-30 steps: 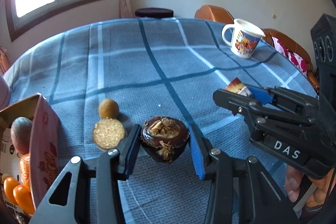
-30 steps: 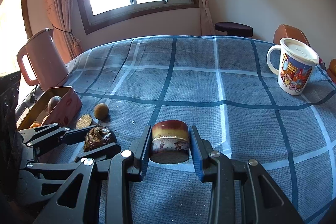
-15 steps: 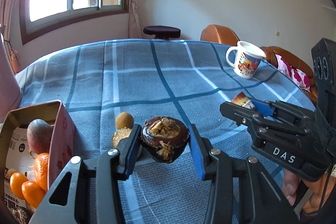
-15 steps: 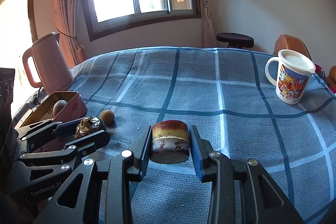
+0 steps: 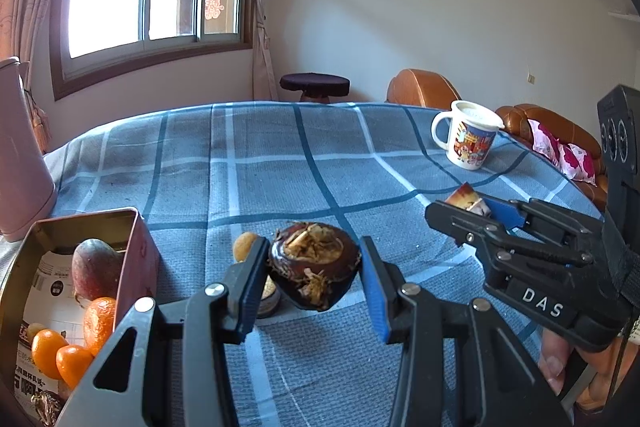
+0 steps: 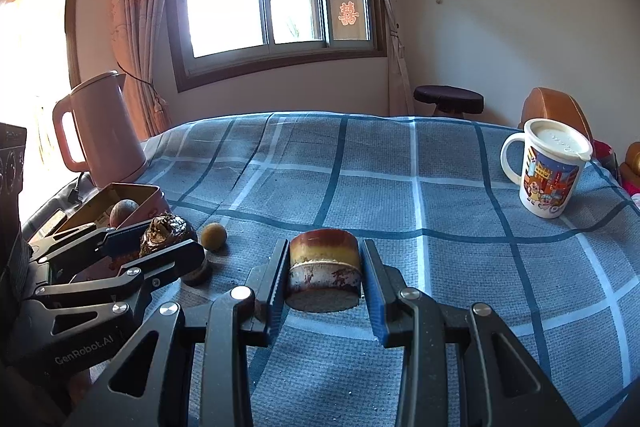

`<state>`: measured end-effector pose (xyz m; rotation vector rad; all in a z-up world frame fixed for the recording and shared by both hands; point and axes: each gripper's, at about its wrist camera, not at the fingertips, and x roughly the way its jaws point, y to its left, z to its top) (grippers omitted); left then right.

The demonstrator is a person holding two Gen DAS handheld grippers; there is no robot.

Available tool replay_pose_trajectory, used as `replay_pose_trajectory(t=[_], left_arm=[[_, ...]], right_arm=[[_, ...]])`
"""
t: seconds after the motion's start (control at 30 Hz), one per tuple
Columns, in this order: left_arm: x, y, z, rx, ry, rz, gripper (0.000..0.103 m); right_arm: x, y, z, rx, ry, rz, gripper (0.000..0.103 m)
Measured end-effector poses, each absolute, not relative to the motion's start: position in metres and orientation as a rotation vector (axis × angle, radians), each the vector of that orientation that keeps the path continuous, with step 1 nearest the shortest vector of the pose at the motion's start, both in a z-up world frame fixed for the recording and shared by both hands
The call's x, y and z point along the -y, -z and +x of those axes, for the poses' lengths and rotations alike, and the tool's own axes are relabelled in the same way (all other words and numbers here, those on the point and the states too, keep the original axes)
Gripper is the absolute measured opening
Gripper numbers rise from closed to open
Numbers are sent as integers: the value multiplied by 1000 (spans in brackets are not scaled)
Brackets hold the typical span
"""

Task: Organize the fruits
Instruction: 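Carry the dark brown fruit with the left tool while the right tool carries the cake to the tin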

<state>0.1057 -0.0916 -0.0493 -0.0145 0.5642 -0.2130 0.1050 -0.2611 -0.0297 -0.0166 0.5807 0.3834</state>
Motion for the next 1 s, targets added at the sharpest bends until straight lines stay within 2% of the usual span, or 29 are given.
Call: replay_pose_trajectory(t=[1.0], left_arm=[[92,39,87,-455,192,5,46]], right_arm=[[261,16,79,-433,-357,-50,37]])
